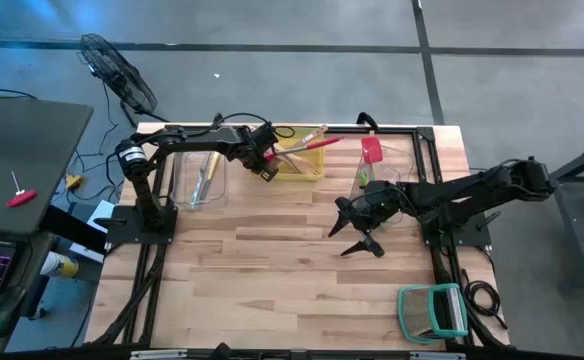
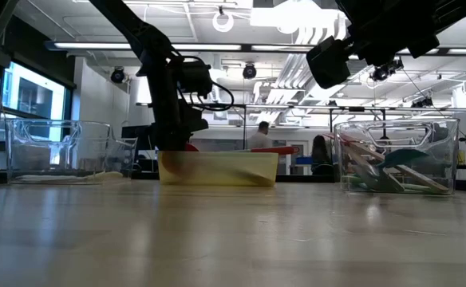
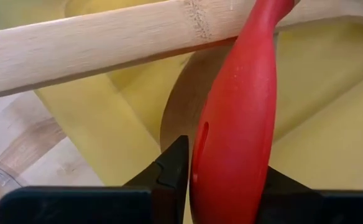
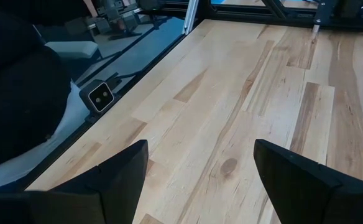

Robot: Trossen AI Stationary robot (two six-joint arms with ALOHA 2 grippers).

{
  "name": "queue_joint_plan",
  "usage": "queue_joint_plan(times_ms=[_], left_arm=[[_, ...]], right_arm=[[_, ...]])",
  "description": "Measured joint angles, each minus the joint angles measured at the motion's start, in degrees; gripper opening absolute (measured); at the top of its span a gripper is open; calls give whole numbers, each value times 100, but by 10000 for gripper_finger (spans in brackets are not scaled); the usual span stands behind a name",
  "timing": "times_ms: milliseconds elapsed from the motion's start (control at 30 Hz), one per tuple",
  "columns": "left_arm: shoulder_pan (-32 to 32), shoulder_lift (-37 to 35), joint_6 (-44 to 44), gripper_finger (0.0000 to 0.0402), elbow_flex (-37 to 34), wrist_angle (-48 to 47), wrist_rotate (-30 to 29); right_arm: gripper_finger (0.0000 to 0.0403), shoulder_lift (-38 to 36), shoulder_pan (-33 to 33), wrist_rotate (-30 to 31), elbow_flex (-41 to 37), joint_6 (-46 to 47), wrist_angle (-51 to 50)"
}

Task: Pick & Place Kitchen Items
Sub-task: Put the red slotted serving spoon into the right yellow bin

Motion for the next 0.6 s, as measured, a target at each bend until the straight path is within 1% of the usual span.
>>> queue_joint_plan(times_ms=[433, 600], left_arm=[[-1, 0, 106, 79, 0, 190, -55], [-7, -44, 134, 79, 181, 155, -69]], right_arm=[[286, 0, 0, 17, 0, -61, 0], [286, 0, 0, 17, 0, -68, 0]])
